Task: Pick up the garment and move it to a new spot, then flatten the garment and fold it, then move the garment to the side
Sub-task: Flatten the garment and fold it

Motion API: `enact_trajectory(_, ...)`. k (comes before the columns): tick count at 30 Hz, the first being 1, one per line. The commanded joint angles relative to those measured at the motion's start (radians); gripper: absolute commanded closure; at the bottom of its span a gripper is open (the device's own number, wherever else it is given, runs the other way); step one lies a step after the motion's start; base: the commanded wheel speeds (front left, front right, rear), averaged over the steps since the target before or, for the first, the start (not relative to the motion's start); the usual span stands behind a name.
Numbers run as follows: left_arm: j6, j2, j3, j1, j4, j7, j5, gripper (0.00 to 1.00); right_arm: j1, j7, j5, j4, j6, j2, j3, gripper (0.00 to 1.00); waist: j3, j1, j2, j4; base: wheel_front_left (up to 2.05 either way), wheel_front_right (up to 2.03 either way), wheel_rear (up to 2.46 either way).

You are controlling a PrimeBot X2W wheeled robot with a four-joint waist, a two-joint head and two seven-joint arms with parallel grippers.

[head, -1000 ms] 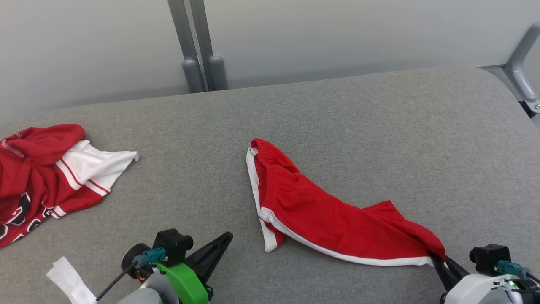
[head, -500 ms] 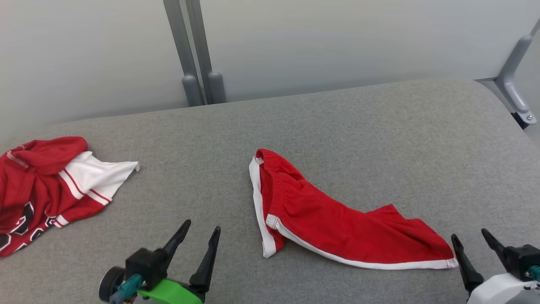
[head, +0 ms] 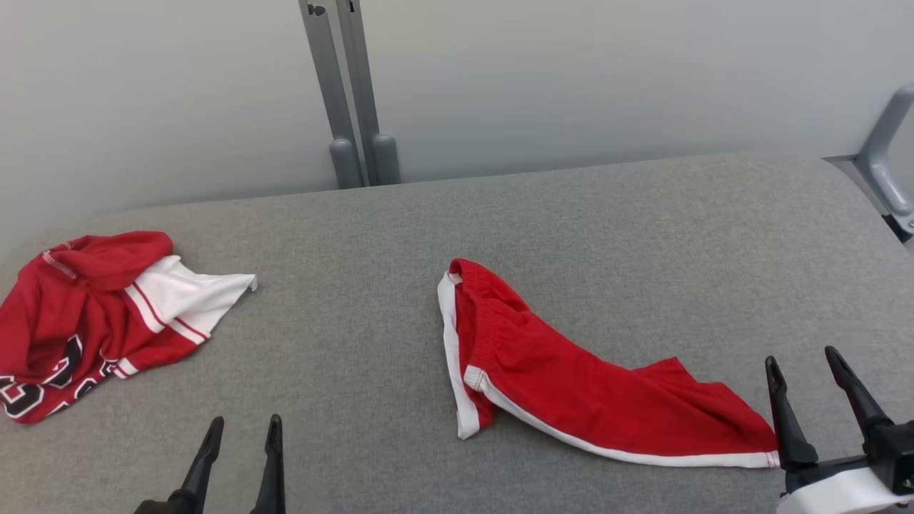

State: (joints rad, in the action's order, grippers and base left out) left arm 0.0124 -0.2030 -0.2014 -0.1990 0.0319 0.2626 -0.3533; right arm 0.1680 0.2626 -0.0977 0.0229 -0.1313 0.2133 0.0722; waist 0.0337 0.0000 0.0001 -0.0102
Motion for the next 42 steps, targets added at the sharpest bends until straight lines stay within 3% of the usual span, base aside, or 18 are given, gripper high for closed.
enact_trajectory(1, -0.022, 0.020, 0.034, -0.023, 0.006, 0.003, 0.027, 0.00, 0.014, 0.003, 0.018, -0.011, 0.001, -0.013, 0.003, 0.00, 0.000, 0.0000, -0.0001, 0.009, 0.00, 0.00, 0.00)
enact_trajectory(7, -0.105, 0.084, 0.130, -0.026, 0.036, 0.003, 0.089, 0.00, 0.025, 0.003, 0.032, 0.002, 0.001, -0.043, -0.019, 0.00, -0.004, 0.0000, -0.0001, 0.025, 0.00, 0.00, 0.00)
enact_trajectory(17, -0.143, 0.124, 0.167, -0.009, 0.061, 0.003, 0.131, 0.00, 0.011, 0.003, -0.007, 0.029, 0.001, -0.044, -0.032, 0.00, -0.009, 0.0000, -0.0001, 0.017, 0.00, 0.00, 0.00)
enact_trajectory(20, -0.144, 0.121, 0.091, 0.022, 0.068, 0.003, 0.116, 0.00, 0.020, 0.003, -0.036, 0.123, 0.001, 0.002, -0.062, 0.00, -0.018, 0.0000, -0.0001, 0.011, 0.00, 0.00, 0.00)
enact_trajectory(28, -0.144, 0.044, -0.214, 0.194, 0.169, 0.003, 0.016, 0.00, -0.042, -0.078, -0.083, 0.315, 0.001, 0.089, -0.094, 0.00, -0.091, 0.0000, -0.0001, 0.003, 0.00, 0.00, 0.00)
enact_trajectory(35, -0.143, -0.001, -0.426, 0.385, 0.311, -0.013, -0.081, 0.00, -0.132, -0.098, -0.109, 0.378, 0.001, 0.093, -0.130, 0.00, -0.164, 0.0000, -0.0001, -0.017, 0.00, 0.00, 0.00)
enact_trajectory(42, -0.143, -0.034, -0.548, 0.511, 0.378, -0.009, -0.166, 0.00, -0.181, -0.083, -0.122, 0.439, 0.001, 0.087, -0.165, 0.00, -0.201, 0.0000, -0.0001, -0.032, 0.00, 0.00, 0.00)
